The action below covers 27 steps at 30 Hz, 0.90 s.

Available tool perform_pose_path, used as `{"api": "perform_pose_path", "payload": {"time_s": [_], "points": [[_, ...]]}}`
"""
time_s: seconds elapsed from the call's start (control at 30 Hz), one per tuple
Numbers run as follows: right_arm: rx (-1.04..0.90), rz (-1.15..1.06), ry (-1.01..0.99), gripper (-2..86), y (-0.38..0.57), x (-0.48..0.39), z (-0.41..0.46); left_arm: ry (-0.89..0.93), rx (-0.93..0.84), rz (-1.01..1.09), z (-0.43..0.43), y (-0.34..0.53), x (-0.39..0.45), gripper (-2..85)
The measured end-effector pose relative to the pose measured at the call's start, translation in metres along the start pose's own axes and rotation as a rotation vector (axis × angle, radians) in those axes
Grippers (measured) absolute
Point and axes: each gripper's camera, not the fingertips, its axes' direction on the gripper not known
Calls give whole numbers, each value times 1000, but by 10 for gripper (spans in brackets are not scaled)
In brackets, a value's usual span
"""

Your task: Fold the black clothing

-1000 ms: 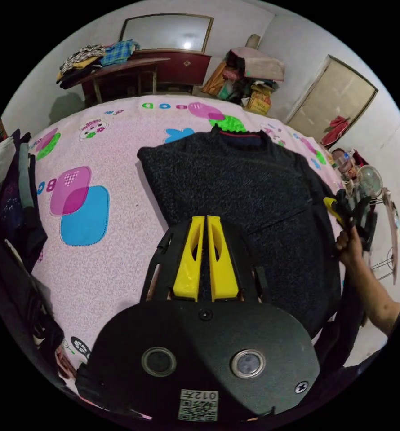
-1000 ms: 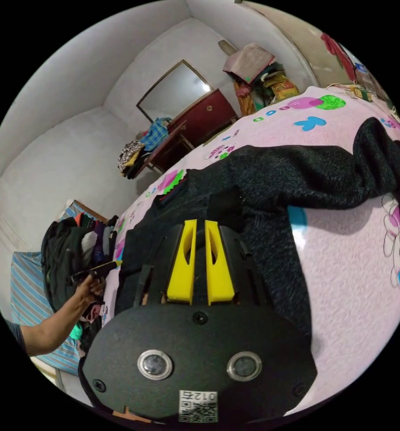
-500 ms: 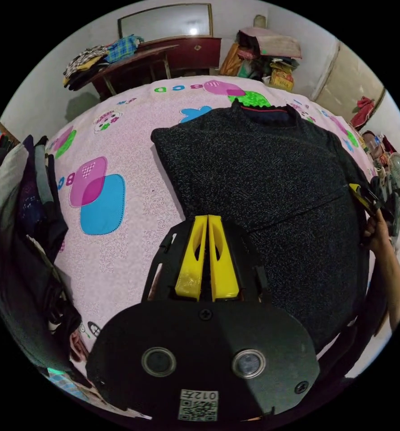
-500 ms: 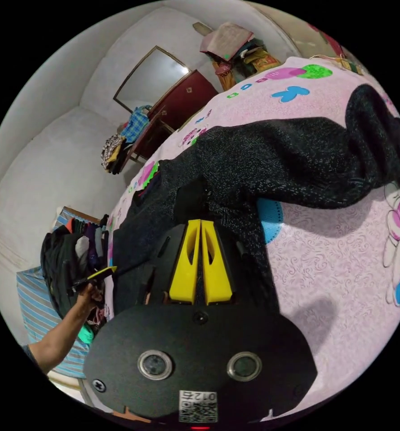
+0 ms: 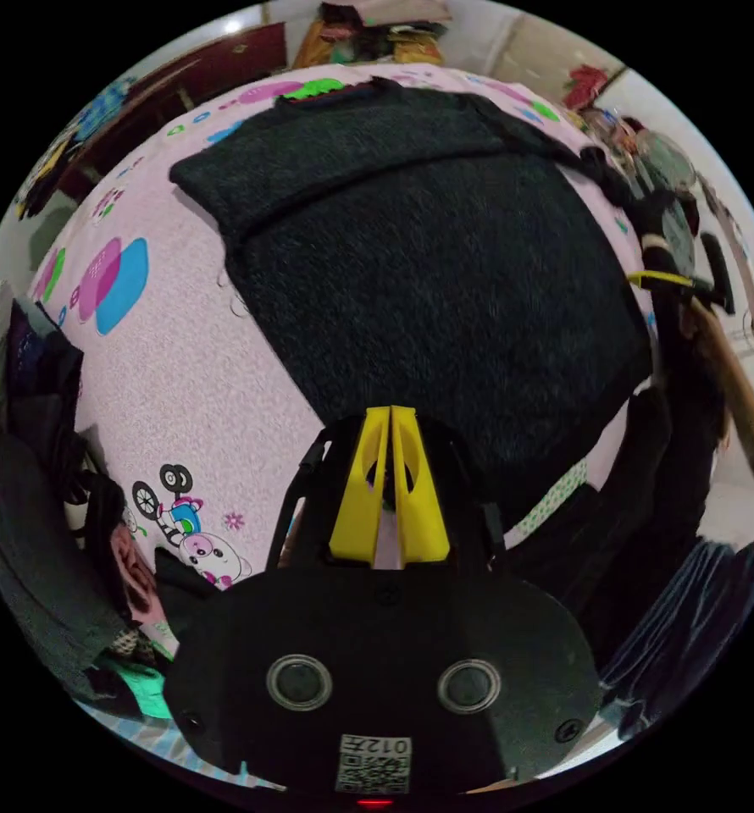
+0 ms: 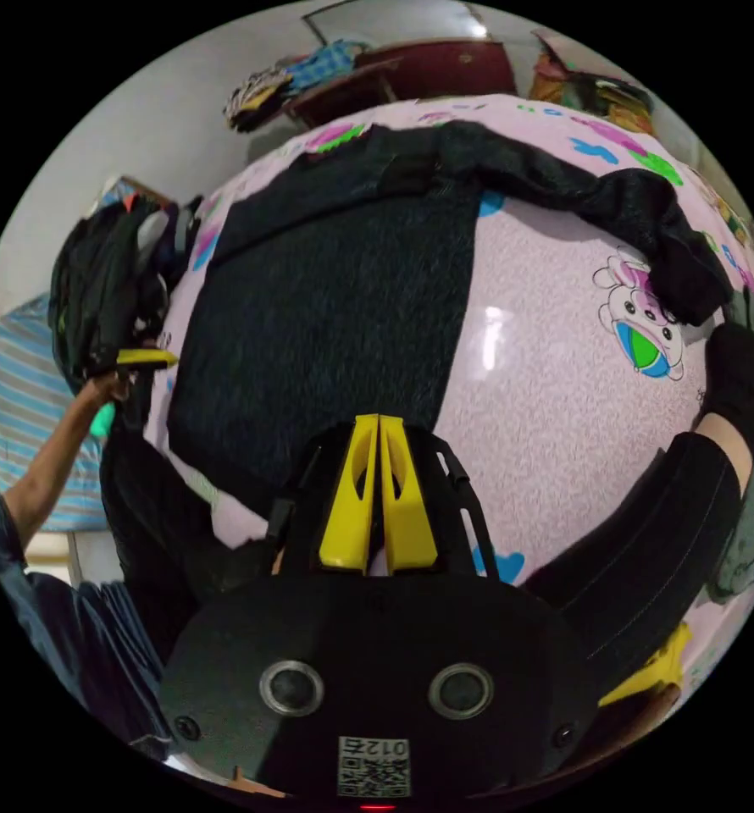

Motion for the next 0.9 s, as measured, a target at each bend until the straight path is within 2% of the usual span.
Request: {"api": "perform_pose_path", "payload": {"time_s": [0.13, 0.27, 0.37, 0.7, 0.9], "points": [[-141, -126, 64, -9, 16, -21, 2, -78, -88, 115, 29, 8, 56, -1], [-151, -183, 135, -9, 25, -29, -2, -52, -96, 212, 44, 11, 101, -1], [-142, -181, 135, -9, 29, -26, -11, -107, -171, 309, 68, 11, 136, -1], [-181, -175, 222, -9, 46, -16, -43, -127, -177, 346, 95, 12, 206, -2], [-220, -116, 152, -9, 58, 0, -62, -123, -210, 361, 108, 16, 237, -2]]}}
